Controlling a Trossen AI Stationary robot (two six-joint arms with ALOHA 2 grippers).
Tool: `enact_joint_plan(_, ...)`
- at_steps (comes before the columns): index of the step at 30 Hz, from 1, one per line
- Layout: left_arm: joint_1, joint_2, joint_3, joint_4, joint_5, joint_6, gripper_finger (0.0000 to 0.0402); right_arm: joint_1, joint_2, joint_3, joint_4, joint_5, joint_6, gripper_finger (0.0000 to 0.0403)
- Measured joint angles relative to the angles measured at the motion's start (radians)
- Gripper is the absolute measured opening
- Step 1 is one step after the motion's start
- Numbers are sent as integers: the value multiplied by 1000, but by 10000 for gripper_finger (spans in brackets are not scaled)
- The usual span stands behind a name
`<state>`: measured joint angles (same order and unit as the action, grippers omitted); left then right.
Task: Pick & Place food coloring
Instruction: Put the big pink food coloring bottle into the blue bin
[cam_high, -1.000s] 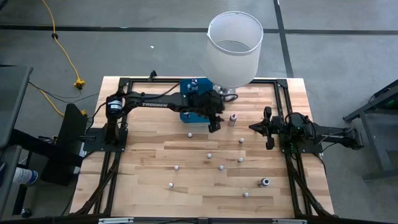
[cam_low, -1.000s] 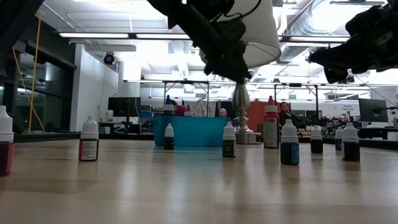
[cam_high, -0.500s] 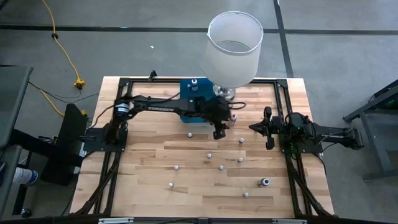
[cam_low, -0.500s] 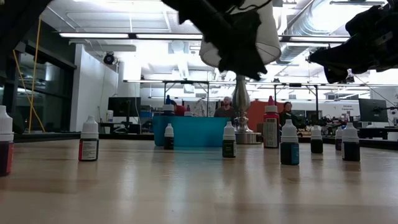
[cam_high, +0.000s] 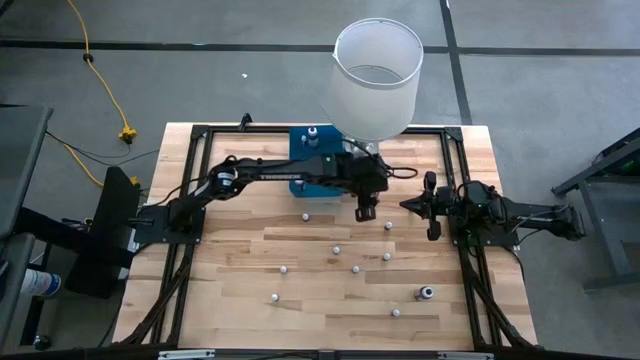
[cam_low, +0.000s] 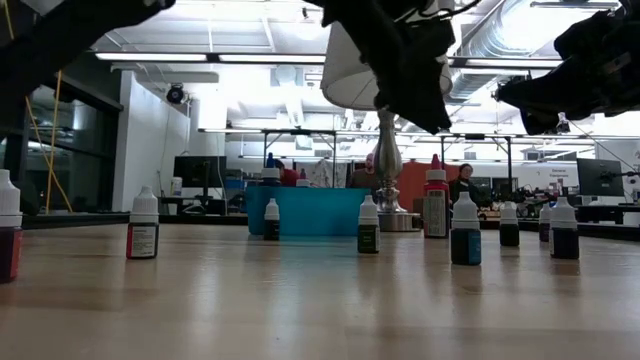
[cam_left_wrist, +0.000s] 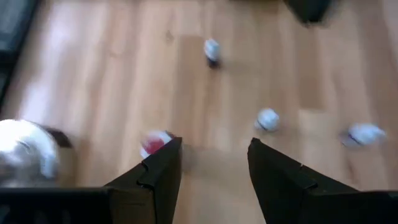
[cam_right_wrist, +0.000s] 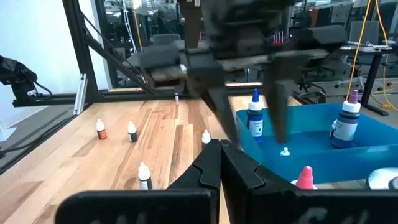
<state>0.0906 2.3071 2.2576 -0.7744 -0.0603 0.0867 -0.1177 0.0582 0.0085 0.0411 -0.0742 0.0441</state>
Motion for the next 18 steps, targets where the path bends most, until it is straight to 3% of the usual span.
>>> enact_joint_plan(9,1,33,6,3,-142,105,175,0,7,0,0,0,0,0)
enact_joint_plan(18,8,52,7,29,-133,153,175,0,7,0,0,0,0,0)
